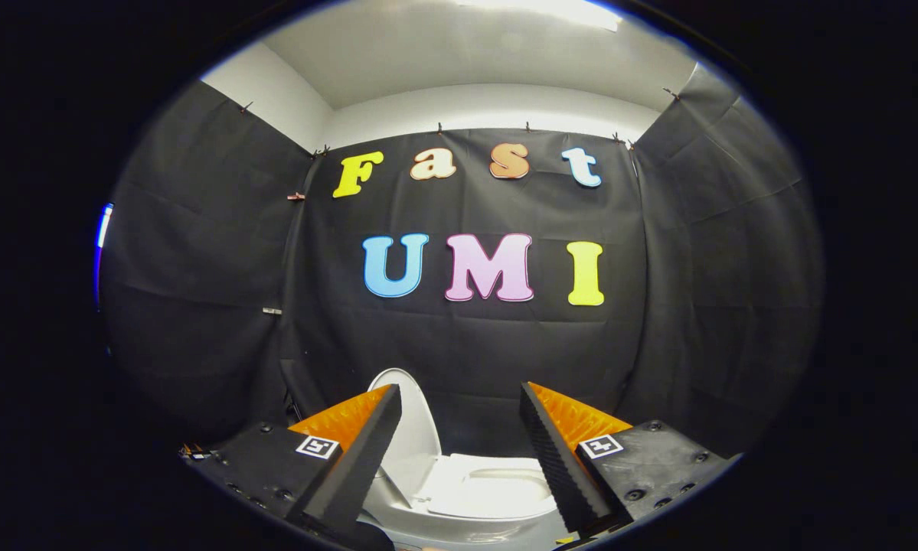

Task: Open the toilet lid.

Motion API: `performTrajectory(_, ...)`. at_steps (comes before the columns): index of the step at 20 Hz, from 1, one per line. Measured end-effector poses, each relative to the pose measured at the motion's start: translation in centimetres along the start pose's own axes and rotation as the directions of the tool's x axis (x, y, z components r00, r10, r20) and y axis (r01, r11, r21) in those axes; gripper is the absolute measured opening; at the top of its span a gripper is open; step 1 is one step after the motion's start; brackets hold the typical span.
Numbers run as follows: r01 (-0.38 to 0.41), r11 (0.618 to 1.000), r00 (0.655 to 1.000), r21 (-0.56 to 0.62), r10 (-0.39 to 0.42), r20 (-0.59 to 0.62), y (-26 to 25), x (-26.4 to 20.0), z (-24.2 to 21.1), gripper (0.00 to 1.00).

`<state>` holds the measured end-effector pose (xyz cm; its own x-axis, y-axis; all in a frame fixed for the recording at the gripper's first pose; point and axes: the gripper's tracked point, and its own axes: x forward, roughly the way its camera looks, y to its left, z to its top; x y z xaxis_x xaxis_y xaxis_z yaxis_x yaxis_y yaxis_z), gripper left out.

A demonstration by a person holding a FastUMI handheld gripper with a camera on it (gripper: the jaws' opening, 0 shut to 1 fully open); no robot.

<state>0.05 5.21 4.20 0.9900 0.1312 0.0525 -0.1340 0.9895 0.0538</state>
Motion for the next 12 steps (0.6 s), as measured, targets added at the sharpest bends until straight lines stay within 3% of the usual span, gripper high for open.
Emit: performTrajectory(12, 0.001, 1.000, 1.000, 0.007, -0.001, 0.004, -0.06, -0.29, 0.15, 0.98)
